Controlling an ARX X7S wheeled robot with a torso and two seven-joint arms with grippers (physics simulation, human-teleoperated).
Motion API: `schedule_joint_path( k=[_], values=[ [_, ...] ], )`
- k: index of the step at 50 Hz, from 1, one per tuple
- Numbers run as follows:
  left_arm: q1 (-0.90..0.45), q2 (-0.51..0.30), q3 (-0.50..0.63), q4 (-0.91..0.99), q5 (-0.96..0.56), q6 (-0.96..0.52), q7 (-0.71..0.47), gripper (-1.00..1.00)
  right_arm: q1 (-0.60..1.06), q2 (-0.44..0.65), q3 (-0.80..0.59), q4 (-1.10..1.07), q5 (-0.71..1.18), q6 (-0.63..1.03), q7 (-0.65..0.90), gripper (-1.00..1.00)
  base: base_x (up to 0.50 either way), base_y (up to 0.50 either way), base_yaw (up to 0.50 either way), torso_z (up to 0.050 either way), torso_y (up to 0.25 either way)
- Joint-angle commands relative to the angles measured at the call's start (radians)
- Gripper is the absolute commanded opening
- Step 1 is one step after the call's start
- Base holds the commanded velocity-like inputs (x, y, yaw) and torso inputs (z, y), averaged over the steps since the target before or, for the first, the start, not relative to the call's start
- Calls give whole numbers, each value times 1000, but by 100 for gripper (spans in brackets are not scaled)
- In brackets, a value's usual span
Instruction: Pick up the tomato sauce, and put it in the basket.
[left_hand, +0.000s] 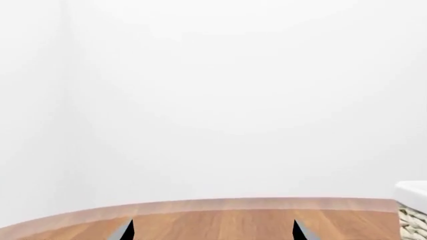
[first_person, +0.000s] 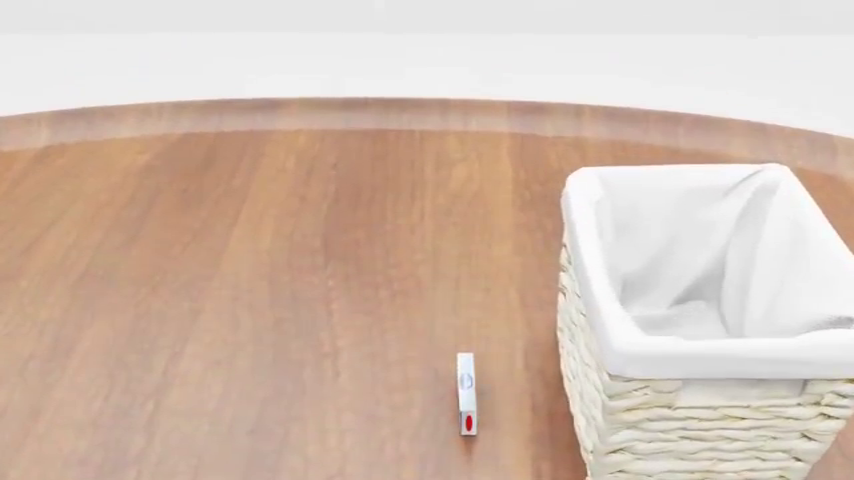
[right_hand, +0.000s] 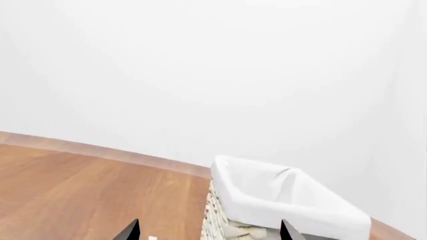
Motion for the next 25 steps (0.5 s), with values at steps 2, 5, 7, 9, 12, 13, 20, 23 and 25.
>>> schedule_joint_path(
  k=[2, 5, 7, 9, 12, 13, 20, 23, 25],
  values=[
    [-10, -7, 2, -4, -11, -12, -11, 100, 11, -21, -1, 29, 20, 59, 19, 100, 0, 0, 0, 0, 0],
    [-21, -7, 1, -16, -16, -19, -14, 100, 11, -34, -9, 37, 21, 75, 28, 100, 0, 0, 0, 0, 0],
    [-25, -8, 0, -22, -21, -22, -15, 100, 7, -44, -7, 41, 49, 93, 26, 100, 0, 0, 0, 0, 0],
    [-32, -9, -1, -25, -27, -29, -15, 100, -6, -34, -20, 75, 29, 60, 36, 100, 0, 0, 0, 0, 0],
    [-39, -8, 2, -30, -25, -34, -19, 100, -13, -21, -27, 131, 11, 23, 49, 100, 0, 0, 0, 0, 0],
    [-41, -7, 4, -33, -22, -35, -21, 100, -16, -14, -24, 137, 48, 17, 32, 100, 0, 0, 0, 0, 0],
    [-36, -15, 2, -26, -30, -36, -26, 100, -65, -12, -17, 117, 58, 26, 52, 100, 0, 0, 0, 0, 0],
    [-37, -17, 0, -28, -37, -34, -28, 100, -91, -9, -25, 120, 33, 2, 70, 100, 0, 0, 0, 0, 0],
    [-37, -17, 2, -28, -35, -34, -30, 100, -105, -7, -32, 107, 24, 0, 73, 100, 0, 0, 0, 0, 0]
  ],
)
